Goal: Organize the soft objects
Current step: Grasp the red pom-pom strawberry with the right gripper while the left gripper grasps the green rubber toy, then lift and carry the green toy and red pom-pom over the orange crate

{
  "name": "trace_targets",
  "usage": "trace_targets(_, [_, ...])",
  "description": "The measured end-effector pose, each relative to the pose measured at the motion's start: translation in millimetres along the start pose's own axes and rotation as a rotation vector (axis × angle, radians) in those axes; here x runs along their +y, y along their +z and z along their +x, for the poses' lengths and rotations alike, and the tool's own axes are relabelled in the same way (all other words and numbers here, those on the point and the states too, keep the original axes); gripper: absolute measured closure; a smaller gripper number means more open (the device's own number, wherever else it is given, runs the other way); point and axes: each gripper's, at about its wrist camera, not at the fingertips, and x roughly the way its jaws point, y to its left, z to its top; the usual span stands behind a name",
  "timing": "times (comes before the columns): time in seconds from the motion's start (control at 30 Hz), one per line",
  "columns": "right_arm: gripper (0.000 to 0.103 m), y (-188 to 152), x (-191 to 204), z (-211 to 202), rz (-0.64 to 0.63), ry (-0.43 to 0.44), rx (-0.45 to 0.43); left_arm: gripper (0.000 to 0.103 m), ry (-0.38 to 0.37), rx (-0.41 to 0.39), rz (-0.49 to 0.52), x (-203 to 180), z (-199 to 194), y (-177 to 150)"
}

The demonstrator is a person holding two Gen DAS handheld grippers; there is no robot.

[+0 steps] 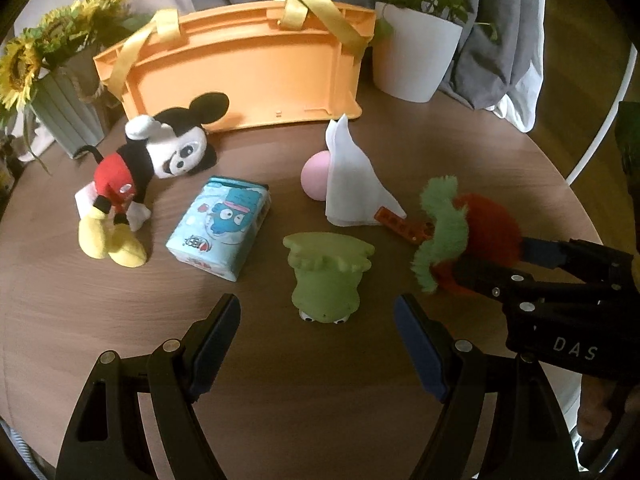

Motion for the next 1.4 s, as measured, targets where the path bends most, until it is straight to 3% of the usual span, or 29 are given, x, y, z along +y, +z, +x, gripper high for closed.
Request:
trace_targets(0.53, [0.037, 9.4, -12.2, 23.6, 0.014, 0.005, 0.005, 0.024, 0.017, -0.016, 0.028, -5.4, 25.9, 11.9])
trace_targets(0.7, [0.038, 9.9, -11.4, 26.4, 0.005, 0.004, -0.003, 0.03, 0.003, 0.0, 0.027, -6.0, 34.1, 13.8])
trace_targets(0.83, [0.049, 8.7, -8.4, 26.4, -0.015, 0.021, -0.011, 0.037, -0.008, 0.008, 0.026, -6.8, 37.7, 13.1])
trace_targets(0.93, [0.057, 7.2, -6.3, 26.4, -0.022, 0.028, -0.02, 0.053, -0.017, 0.012, 0.025, -6.8, 39.5, 12.7])
trace_targets(1.03, [0.064, 5.6, -4.7, 26.3, -0.028, 0.025, -0.028, 0.053, -0.02, 0.006, 0.03, -7.1, 38.9, 12.0])
trace_targets(1.33, [0.068, 2.2, -1.7, 17.9, -0.029, 0.025, -0.069, 0.054, -0.022, -0.015, -0.007, -1.9, 29.3, 8.1])
trace_targets(1.4, [0.068, 2.1, -0.6, 14.5, -0.023, 0.027, -0.082, 0.059, -0.018, -0.026, -0.017, 0.2, 24.9, 8.9])
